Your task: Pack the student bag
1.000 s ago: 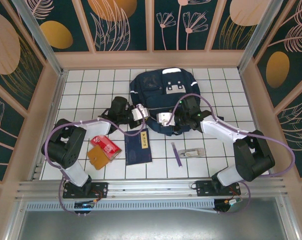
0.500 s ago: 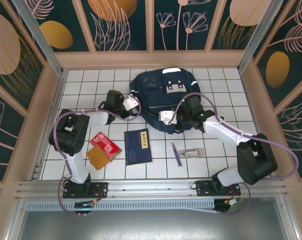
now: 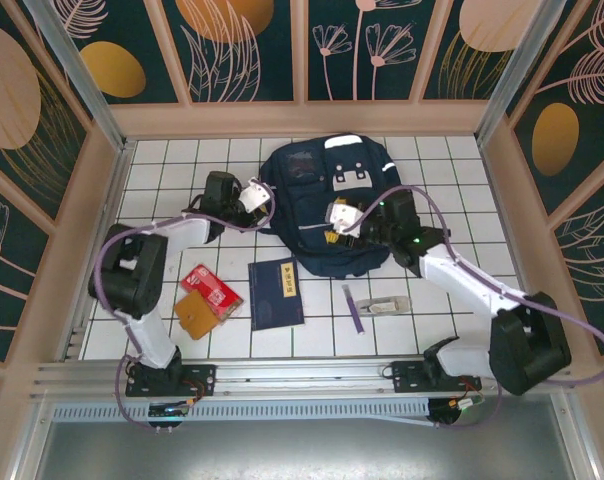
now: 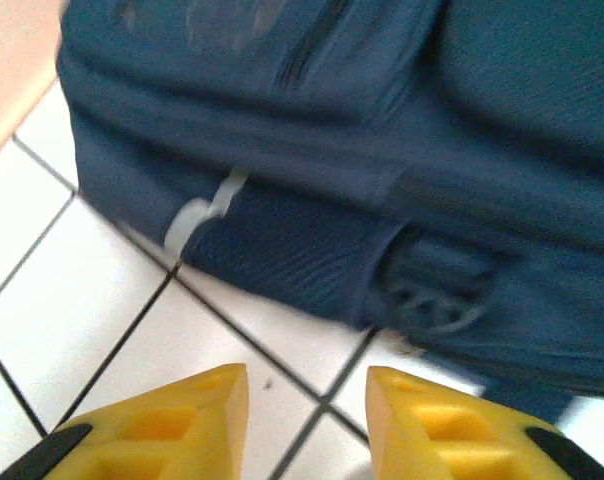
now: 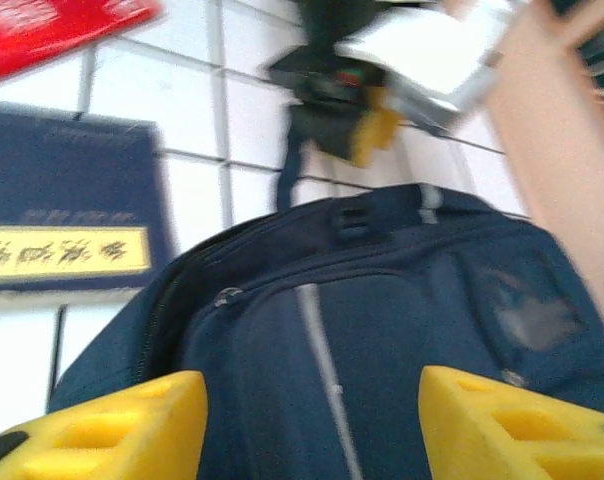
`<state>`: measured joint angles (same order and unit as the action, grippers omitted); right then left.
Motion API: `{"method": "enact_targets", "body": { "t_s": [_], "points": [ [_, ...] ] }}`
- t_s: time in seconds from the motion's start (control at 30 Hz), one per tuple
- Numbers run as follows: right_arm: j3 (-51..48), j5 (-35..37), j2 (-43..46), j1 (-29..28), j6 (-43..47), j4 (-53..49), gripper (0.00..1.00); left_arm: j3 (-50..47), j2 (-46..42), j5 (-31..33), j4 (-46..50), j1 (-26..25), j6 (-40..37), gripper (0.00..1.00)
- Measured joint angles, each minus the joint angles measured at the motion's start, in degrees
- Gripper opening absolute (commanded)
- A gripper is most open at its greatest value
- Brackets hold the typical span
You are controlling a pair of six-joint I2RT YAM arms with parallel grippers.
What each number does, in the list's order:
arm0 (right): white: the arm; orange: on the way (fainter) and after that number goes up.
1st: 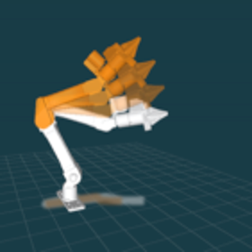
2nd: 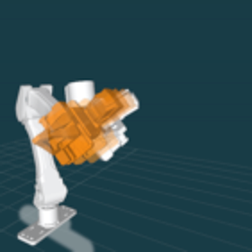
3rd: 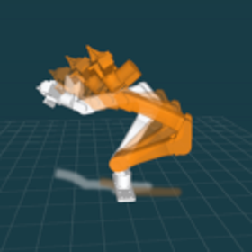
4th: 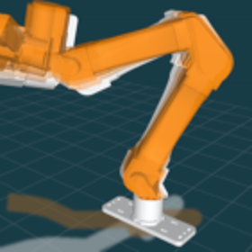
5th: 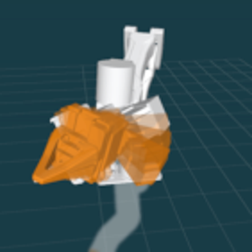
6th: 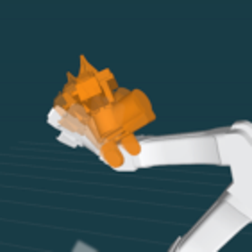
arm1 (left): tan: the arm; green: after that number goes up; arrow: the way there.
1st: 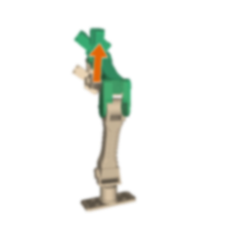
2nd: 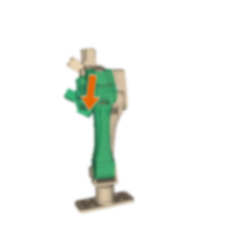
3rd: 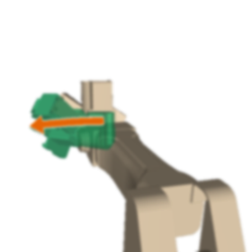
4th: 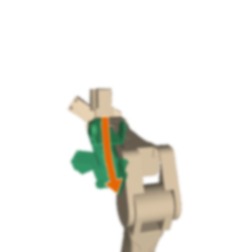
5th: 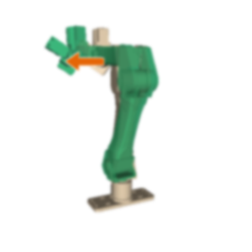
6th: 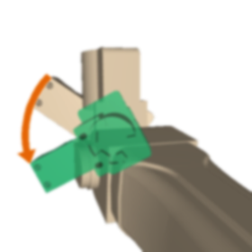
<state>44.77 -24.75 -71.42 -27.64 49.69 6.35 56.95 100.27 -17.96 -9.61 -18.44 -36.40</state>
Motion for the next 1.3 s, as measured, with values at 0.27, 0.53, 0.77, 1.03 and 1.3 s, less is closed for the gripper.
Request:
{"method": "enact_targets", "body": {
  "t_s": [0.27, 0.53, 0.77, 1.03, 1.3],
  "points": [
    [-2.54, 36.46, 8.17, 4.20, -43.69, 3.67, 0.91, -1.51, -8.85, -7.56, 1.31, -11.06, -8.15, 0.53],
    [-0.83, 38.10, 9.92, 19.15, -70.27, -16.26, 0.91, 4.28, 1.75, -4.83, 3.45, -18.62, -12.07, 0.57],
    [-1.44, 25.33, 11.50, 20.15, -71.71, -19.26, 0.88, 7.61, 9.03, 4.20, 4.00, -19.98, -12.85, 0.57],
    [-1.44, 17.38, 6.36, 20.15, -70.95, -20.61, 0.81, 11.32, 11.98, 6.97, 6.29, -21.51, -13.70, 0.00],
    [-1.27, 4.15, 3.63, 18.80, -67.34, -21.84, 0.64, 20.37, 12.44, 8.68, 8.46, -19.12, -0.50, 0.00]
  ]
}}
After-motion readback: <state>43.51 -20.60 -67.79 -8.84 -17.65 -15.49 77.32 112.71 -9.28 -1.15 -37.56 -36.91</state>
